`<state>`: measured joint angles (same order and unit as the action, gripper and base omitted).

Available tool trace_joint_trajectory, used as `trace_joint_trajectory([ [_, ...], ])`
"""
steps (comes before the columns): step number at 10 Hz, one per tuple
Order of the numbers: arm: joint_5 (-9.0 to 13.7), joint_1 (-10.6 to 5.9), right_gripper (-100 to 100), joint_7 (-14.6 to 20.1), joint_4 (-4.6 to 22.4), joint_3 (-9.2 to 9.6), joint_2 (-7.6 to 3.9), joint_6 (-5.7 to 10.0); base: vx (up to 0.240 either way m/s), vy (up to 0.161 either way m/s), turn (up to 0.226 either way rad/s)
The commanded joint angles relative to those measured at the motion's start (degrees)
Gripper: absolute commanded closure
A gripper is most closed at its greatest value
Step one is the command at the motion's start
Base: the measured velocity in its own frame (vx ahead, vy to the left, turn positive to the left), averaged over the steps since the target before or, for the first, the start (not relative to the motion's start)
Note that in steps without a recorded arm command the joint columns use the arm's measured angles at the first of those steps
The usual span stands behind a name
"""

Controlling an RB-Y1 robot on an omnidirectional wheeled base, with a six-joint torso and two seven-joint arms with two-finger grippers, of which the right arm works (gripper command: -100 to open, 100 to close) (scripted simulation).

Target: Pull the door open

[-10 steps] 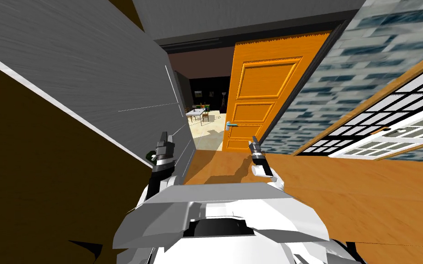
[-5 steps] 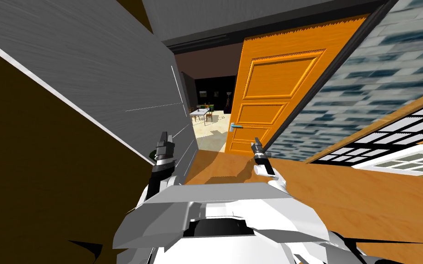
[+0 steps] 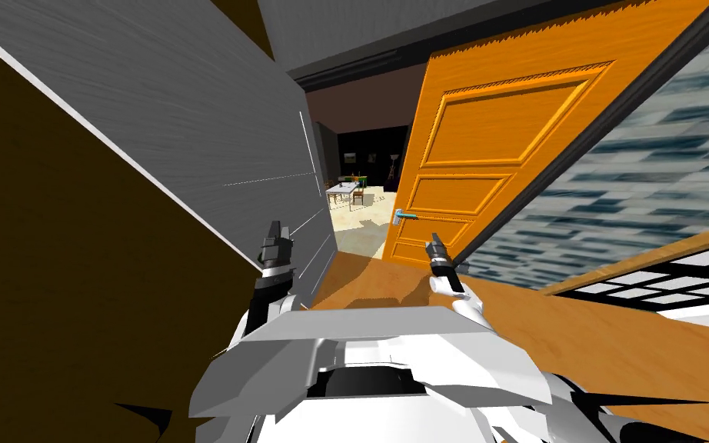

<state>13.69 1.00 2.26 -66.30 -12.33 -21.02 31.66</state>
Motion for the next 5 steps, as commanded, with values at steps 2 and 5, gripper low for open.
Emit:
trace_joint_trajectory([
  [2, 0.7, -1.30, -100, 0.5, 3.1, -0.87, -0.99, -0.62, 0.079, -0.028, 0.112],
  [5, 1.9, -3.55, -100, 1.4, 8.8, -2.28, -2.72, -1.02, 0.067, -0.023, 0.188],
])
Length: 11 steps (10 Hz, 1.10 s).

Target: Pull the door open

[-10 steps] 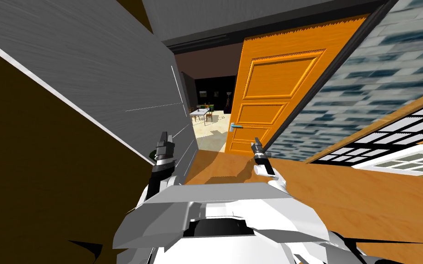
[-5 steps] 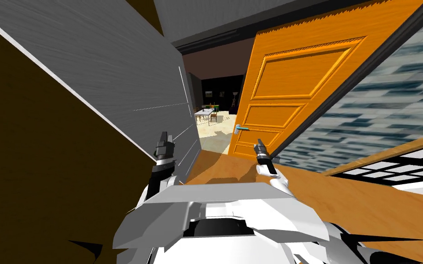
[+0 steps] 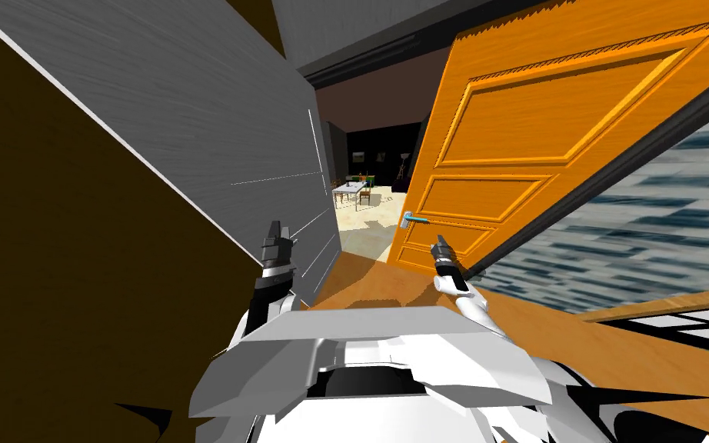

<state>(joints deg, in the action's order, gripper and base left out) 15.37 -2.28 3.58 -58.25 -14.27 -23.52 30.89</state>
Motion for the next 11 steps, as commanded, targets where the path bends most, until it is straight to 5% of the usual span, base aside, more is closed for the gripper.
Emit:
trace_joint_trajectory([
  [1, 0.6, -0.98, -100, 0.4, 2.6, -0.78, -0.76, -0.38, 0.093, -0.057, 0.235],
  [11, 3.2, -5.70, -100, 2.2, 14.7, -3.74, -4.38, -1.20, 0.055, -0.031, 0.136],
])
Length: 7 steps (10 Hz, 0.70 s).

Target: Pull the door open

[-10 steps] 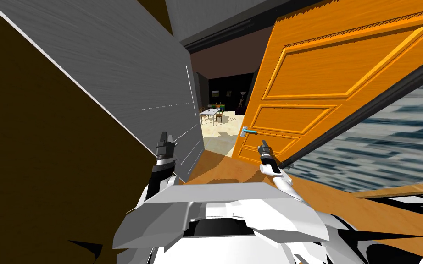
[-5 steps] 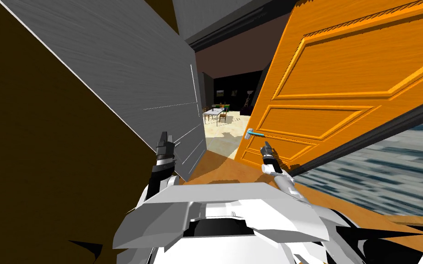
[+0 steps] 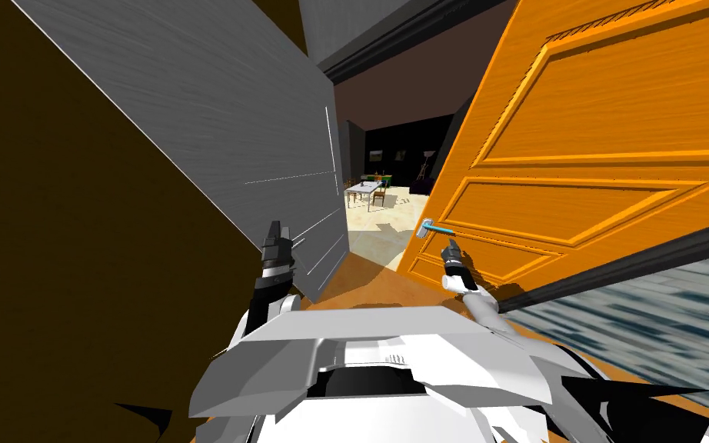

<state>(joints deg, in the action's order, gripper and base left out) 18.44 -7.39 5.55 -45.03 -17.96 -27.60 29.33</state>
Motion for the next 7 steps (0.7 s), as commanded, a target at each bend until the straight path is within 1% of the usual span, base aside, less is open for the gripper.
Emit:
trace_joint_trajectory([
  [1, 0.4, -1.08, -100, 0.5, 2.8, -0.35, -0.68, 0.28, 0.049, -0.038, 0.162],
  [2, 0.6, -1.48, -100, 0.6, 3.8, -0.60, -0.98, 0.21, 0.047, -0.039, 0.116],
  [3, 1.0, -2.15, -100, 0.9, 5.5, -1.02, -1.49, 0.09, 0.047, -0.038, 0.164],
  [5, 1.3, -2.87, -100, 1.2, 7.4, -1.47, -2.05, -0.04, 0.052, -0.038, 0.138],
  [6, 1.2, -2.76, -100, 1.1, 6.9, -1.28, -1.88, 0.11, 0.024, -0.019, 0.020],
  [7, 1.2, -2.87, -100, 1.0, 7.2, -1.45, -1.89, 0.12, 0.111, -0.070, 0.009],
])
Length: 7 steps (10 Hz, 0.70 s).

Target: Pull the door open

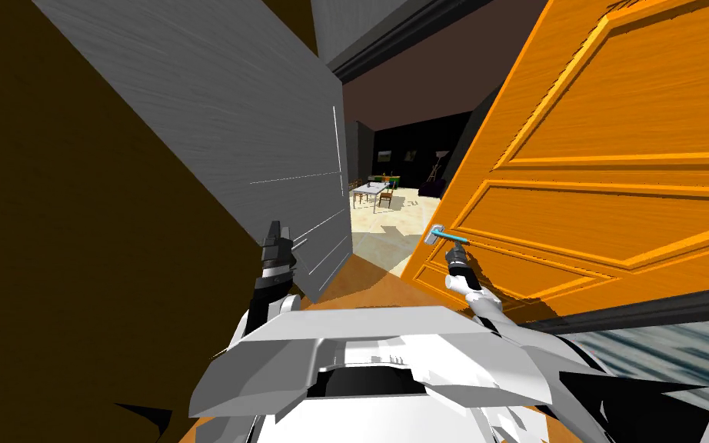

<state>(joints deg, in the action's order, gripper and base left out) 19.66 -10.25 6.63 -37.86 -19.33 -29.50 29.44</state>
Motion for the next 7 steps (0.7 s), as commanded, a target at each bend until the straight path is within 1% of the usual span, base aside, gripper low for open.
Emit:
trace_joint_trajectory([
  [1, 0.0, -0.03, -100, -0.1, 0.1, -0.14, 0.02, 0.03, 0.165, -0.094, 0.030],
  [5, 0.1, -0.20, -100, -0.5, 0.6, -0.57, 0.13, 0.23, 0.162, -0.124, 0.023],
  [7, 0.2, -0.26, -100, -0.6, 0.8, -0.73, 0.16, 0.29, 0.137, -0.122, 0.019],
])
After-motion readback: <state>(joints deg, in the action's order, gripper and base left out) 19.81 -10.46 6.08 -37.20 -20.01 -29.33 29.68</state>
